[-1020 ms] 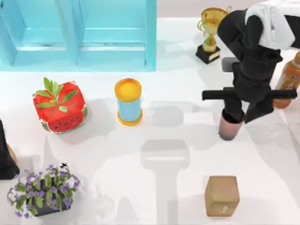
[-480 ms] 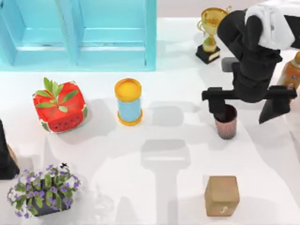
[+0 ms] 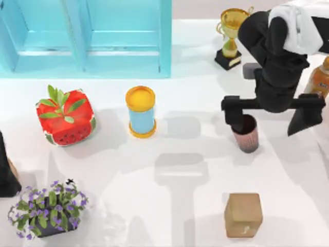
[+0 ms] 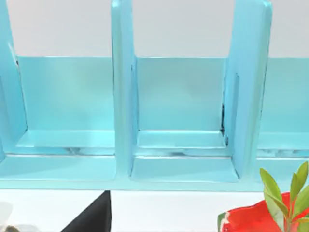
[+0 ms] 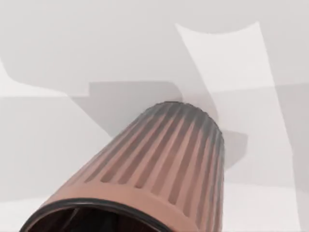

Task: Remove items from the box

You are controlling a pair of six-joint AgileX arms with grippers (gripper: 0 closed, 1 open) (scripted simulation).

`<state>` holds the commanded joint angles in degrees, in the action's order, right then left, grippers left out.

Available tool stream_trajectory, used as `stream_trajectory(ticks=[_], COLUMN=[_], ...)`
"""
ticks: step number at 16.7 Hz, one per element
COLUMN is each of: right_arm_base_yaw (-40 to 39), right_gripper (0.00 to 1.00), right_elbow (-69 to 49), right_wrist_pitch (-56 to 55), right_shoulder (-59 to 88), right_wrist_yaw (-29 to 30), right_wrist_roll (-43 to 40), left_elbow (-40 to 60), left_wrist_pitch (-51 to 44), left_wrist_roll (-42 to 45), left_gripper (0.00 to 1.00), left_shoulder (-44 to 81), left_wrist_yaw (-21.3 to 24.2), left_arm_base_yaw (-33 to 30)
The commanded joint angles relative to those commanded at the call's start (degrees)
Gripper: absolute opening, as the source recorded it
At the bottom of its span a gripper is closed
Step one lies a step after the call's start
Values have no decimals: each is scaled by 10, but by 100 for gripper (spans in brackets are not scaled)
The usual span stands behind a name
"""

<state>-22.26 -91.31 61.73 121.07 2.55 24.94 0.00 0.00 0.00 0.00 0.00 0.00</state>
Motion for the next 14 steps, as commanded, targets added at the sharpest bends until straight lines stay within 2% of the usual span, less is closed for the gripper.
stream_trajectory(ticks=[14], right_arm_base_yaw=[2], right_gripper=[100], right_elbow=[-194], right_wrist_pitch=[216], right_shoulder=[-22], right_wrist_yaw=[0], right_wrist_roll=[-2], left_elbow=[0], left_wrist_pitch=[0], left_wrist_roll=[0], left_gripper=[100], left_shoulder=[0], left_wrist_yaw=[0], left_arm_base_yaw=[0])
